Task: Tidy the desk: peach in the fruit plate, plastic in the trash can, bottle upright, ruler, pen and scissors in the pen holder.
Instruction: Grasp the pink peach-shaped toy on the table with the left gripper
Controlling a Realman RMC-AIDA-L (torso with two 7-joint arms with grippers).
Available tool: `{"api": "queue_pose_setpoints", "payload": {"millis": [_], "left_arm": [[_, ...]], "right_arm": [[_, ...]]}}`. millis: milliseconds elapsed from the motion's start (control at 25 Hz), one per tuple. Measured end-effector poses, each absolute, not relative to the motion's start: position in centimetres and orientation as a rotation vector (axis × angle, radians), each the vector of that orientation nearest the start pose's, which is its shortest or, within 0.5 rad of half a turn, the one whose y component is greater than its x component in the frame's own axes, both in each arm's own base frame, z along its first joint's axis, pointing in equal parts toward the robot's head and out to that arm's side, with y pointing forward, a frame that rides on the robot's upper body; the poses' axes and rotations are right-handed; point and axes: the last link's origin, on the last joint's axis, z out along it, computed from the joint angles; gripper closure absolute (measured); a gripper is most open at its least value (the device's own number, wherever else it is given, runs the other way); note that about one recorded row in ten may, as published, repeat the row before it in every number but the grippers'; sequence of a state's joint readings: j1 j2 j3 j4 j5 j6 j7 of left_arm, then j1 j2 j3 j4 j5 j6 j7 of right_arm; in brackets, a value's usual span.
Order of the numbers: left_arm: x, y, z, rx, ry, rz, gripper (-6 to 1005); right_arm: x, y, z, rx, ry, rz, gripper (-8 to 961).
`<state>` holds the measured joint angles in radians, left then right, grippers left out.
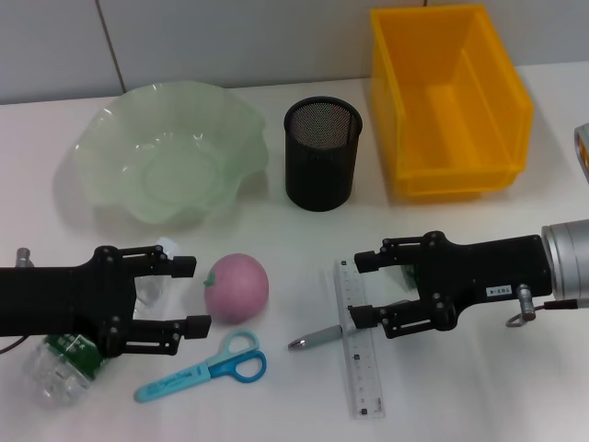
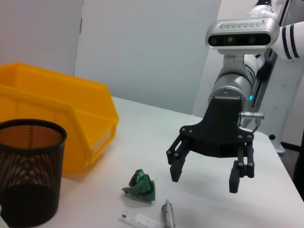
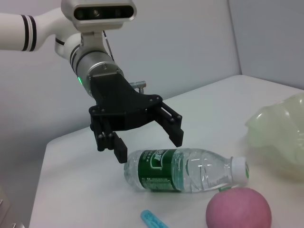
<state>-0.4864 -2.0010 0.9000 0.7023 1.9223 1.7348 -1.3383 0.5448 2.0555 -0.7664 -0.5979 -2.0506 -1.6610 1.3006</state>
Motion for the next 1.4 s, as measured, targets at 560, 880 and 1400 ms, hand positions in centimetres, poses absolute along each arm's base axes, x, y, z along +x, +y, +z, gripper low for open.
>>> {"api": "queue_pose_setpoints", "payload": {"millis": [560, 880, 1400], "left_arm": [[-22.2, 34.7, -1.1, -2.957, -0.256, -0.318, 209], [-21.8, 35.8, -4.7, -2.953, -0.141, -0.061, 213], [-21.8, 36.3, -5.6, -2.968, -0.209, 0.061, 260]], "right_arm": [[26.4, 30.8, -1.4, -2.938, 0.522, 0.633, 162], [26.4, 30.8, -1.4, -2.937, 0.521, 0.628, 163], [26.6, 31.0, -1.4, -2.928, 0.532, 0.618, 163]]}}
